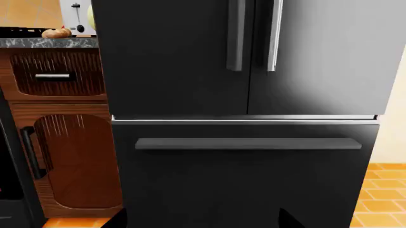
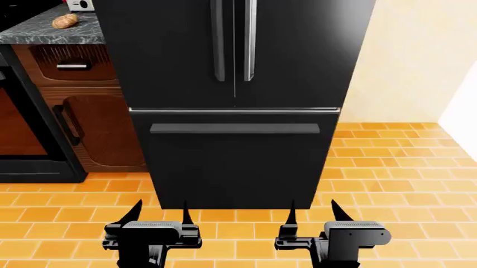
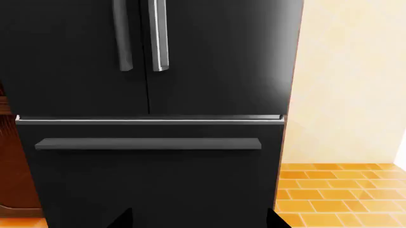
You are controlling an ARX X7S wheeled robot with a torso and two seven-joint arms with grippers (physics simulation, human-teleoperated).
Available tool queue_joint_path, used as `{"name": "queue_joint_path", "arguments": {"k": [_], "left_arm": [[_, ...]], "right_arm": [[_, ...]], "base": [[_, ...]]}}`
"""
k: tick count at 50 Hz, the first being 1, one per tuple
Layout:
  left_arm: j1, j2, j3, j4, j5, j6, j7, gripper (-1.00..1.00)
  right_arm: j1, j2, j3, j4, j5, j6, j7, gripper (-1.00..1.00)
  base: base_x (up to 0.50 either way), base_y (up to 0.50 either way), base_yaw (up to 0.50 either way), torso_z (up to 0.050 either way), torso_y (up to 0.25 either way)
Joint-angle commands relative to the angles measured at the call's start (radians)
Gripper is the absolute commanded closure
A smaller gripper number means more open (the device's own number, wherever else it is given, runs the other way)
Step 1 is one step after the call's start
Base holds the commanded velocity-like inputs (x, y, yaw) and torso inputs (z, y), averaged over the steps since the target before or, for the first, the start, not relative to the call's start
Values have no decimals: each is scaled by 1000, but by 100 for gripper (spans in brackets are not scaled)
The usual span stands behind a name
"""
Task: Open the fridge doors
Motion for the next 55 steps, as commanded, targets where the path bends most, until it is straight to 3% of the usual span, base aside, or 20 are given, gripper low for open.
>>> {"name": "queue_joint_path", "arguments": {"k": [1,8,17,55], "left_arm": [[0,-16,16,-5,-7,11,-27,-100],[-10,-35,32,-51,34,96,-127,-100],[-10,-54,55,-54,-4,97,-132,-100],[-6,-100,115,-51,-29,104,-197,-100]], "right_arm": [[0,16,-24,-1,14,5,16,-100],[5,40,-57,10,26,12,40,-100],[4,59,-82,1,54,35,43,-100],[0,105,-135,-7,116,37,78,-100]], "base": [[0,0,0,0,0],[0,0,0,0,0],[40,0,0,0,0],[375,0,0,0,0]]}}
